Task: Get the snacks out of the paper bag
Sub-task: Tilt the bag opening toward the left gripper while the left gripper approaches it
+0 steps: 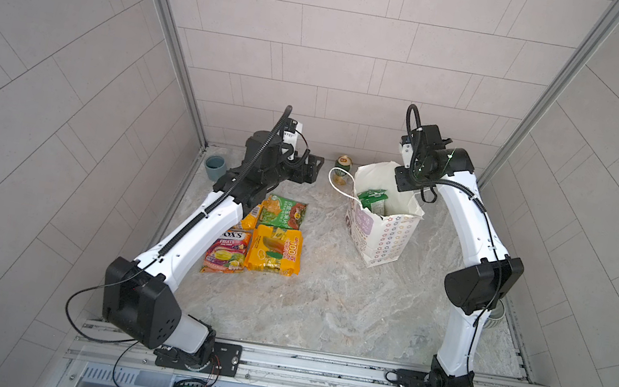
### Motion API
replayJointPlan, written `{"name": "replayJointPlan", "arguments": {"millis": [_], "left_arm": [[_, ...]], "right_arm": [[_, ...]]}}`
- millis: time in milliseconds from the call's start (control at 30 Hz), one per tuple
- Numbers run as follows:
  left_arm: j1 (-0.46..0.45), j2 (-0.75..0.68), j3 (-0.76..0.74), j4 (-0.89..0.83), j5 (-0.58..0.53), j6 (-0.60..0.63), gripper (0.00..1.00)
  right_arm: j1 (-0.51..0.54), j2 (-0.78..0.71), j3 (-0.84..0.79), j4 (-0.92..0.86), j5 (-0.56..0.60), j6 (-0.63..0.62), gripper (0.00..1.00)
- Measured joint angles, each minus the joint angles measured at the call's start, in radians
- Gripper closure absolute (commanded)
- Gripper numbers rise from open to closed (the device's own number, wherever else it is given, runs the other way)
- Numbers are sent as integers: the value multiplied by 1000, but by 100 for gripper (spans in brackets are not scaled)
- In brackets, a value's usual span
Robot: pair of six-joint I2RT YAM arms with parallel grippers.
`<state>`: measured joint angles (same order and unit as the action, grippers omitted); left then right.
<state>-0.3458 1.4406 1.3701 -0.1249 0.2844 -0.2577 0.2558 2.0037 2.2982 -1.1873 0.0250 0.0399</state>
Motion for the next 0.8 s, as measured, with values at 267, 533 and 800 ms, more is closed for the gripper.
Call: {"name": "replayJointPlan", "arguments": {"millis": [267, 533, 800], "left_arm": [[-21, -87, -90, 49, -48, -99, 23], [-240, -237, -315, 186, -148, -130, 27], [-298, -249, -631, 223, -185, -139, 29]], "right_arm": [[-11, 3, 159, -22, 84, -98, 100], [54, 3, 154, 2, 294, -289, 100], [172, -90, -299, 254, 356, -291, 100]]}}
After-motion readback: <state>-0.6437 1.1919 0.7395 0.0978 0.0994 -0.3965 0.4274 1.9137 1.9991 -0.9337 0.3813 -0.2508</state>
